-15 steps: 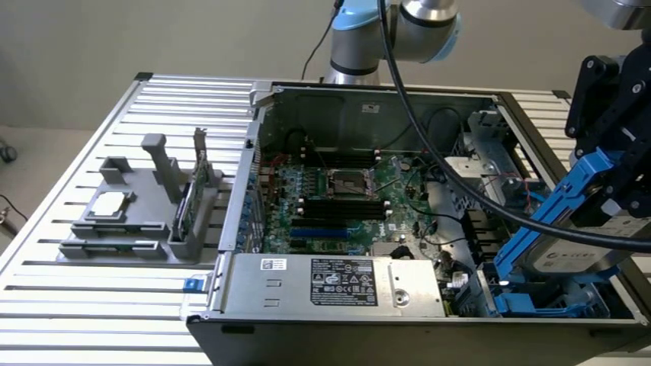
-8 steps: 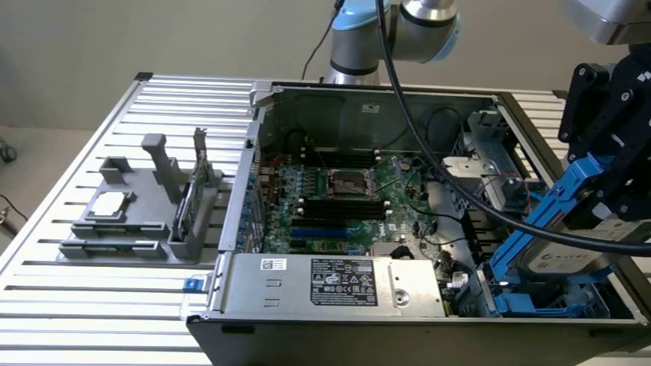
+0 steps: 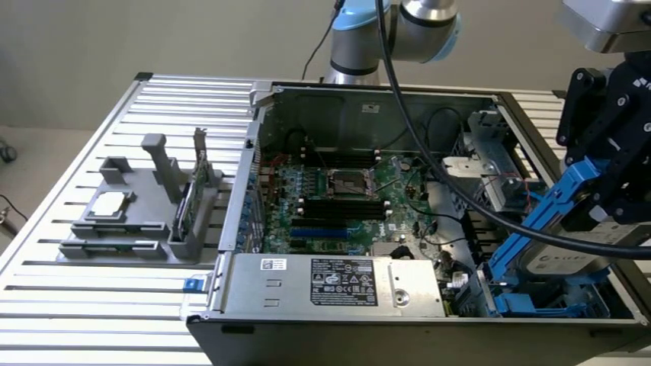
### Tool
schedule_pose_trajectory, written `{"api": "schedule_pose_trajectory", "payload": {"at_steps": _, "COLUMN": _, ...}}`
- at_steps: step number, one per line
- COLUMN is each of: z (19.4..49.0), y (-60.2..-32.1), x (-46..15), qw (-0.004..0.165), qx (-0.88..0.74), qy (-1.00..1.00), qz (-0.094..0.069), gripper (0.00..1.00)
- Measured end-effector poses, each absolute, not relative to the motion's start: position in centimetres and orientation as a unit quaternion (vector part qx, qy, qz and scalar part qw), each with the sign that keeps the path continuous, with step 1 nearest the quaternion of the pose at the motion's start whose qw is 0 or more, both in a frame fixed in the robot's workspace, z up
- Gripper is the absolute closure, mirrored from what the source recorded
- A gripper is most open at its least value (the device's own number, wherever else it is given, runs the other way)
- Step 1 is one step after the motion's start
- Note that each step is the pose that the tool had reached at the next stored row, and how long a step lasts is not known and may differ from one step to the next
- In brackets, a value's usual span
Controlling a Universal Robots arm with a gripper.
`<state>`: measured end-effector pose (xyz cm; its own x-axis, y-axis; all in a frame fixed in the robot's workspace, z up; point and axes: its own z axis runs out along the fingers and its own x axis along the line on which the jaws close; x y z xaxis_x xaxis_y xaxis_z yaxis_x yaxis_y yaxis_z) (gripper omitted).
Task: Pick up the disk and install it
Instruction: 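Insert the disk into the insertion slot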
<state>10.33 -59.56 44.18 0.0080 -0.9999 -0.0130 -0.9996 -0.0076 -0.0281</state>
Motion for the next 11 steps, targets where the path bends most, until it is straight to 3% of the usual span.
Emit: {"api": "schedule_pose_trajectory", "payload": {"at_steps": 11, "z": 43.62, "y": -59.56, "x": 10.46, "qw": 0.015, "qx": -0.704, "qy": 0.71, "qz": -0.006, "gripper": 0.67}}
